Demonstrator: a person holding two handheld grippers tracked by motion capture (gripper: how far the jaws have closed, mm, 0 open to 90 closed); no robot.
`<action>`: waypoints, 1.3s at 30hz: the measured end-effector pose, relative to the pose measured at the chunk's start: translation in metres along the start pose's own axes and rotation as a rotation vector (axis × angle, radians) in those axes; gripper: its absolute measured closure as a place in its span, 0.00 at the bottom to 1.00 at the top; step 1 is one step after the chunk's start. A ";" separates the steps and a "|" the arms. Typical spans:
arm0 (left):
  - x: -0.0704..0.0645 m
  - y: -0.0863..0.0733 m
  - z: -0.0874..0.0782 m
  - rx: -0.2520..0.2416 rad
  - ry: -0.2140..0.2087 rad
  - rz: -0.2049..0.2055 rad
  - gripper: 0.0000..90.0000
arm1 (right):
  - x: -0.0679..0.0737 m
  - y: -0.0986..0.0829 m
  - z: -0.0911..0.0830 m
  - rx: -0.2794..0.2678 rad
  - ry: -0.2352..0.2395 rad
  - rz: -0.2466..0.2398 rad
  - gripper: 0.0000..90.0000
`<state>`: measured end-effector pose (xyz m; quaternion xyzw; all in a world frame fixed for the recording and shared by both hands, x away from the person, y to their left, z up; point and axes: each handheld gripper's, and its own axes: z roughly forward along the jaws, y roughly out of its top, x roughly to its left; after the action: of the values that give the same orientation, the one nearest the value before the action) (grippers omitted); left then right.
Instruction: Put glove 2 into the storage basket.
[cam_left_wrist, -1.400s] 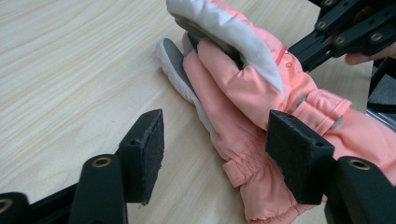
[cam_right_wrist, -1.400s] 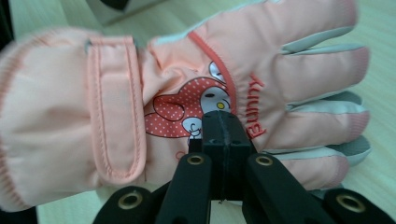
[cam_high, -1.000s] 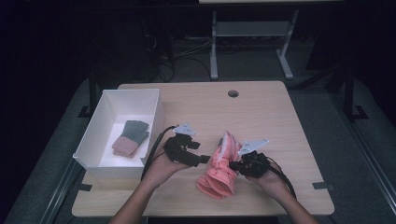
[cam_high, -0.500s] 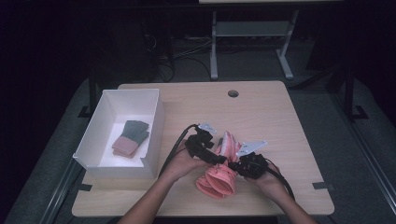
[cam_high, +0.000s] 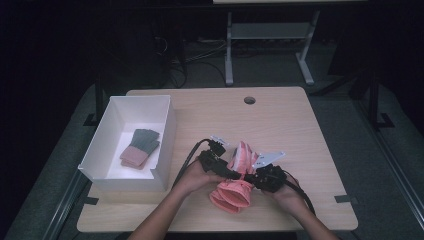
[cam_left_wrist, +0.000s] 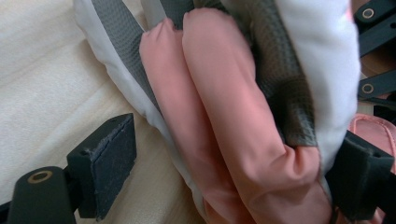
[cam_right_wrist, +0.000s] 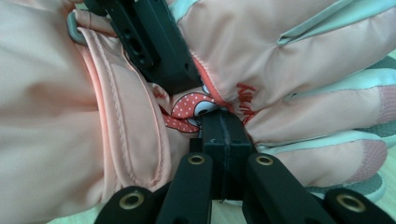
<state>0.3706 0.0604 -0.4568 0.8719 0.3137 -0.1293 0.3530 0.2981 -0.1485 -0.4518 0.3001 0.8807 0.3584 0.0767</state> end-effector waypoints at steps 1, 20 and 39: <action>0.001 0.000 0.001 0.005 -0.006 -0.003 0.14 | 0.000 0.000 0.000 -0.002 0.002 0.002 1.00; 0.004 0.001 -0.001 0.027 -0.139 -0.008 0.64 | -0.005 -0.003 -0.004 -0.022 0.027 0.014 1.00; -0.020 0.016 -0.047 -0.045 -0.073 -0.010 0.65 | -0.029 -0.049 -0.070 -0.151 -0.043 0.196 0.42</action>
<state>0.3659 0.0751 -0.4060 0.8568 0.3079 -0.1555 0.3832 0.2741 -0.2344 -0.4363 0.3859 0.8157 0.4230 0.0826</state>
